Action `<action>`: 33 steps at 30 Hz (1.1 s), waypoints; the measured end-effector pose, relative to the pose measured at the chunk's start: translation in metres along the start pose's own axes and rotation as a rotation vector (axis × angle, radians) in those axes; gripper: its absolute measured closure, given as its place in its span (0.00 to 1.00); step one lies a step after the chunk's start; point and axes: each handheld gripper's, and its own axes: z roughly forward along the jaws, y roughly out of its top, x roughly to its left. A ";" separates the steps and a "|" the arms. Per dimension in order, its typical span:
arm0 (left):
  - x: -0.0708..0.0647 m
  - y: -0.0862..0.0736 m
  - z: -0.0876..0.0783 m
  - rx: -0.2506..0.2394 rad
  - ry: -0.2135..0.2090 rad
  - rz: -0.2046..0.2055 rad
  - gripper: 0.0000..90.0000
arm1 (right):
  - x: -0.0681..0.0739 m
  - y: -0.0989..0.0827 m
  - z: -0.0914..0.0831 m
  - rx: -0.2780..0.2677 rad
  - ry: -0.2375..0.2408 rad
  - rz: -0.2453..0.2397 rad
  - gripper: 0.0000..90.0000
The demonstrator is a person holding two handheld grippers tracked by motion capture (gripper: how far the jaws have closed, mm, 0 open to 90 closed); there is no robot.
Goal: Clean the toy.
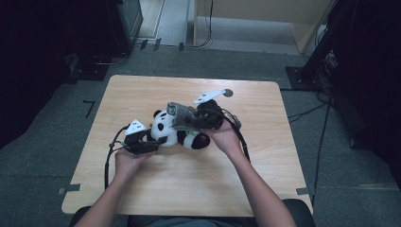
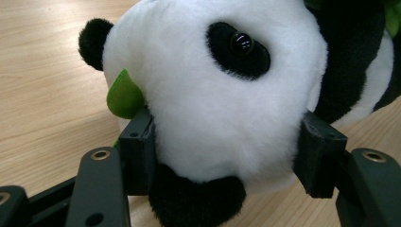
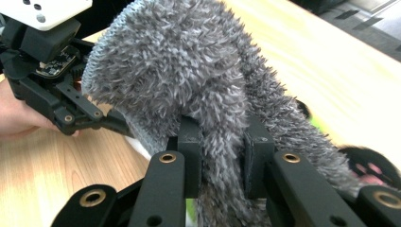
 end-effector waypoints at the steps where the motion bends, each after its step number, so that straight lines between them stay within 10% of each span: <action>1: 0.000 0.000 0.000 0.002 0.000 -0.001 0.39 | 0.000 0.001 0.004 0.005 0.004 -0.004 0.83; 8: 0.002 0.000 0.001 0.008 -0.004 -0.008 0.39 | -0.007 0.003 0.020 -0.007 0.024 -0.028 0.65; 12: 0.003 0.000 0.001 0.011 -0.002 -0.016 0.39 | -0.012 0.003 0.026 -0.002 0.063 0.005 0.78; 23: -0.001 0.003 -0.001 -0.014 0.007 -0.028 0.39 | 0.033 0.034 0.041 0.058 0.066 -0.099 0.83; 33: 0.001 0.004 -0.002 0.014 0.007 -0.054 0.42 | 0.042 0.026 0.064 0.104 0.007 -0.196 0.82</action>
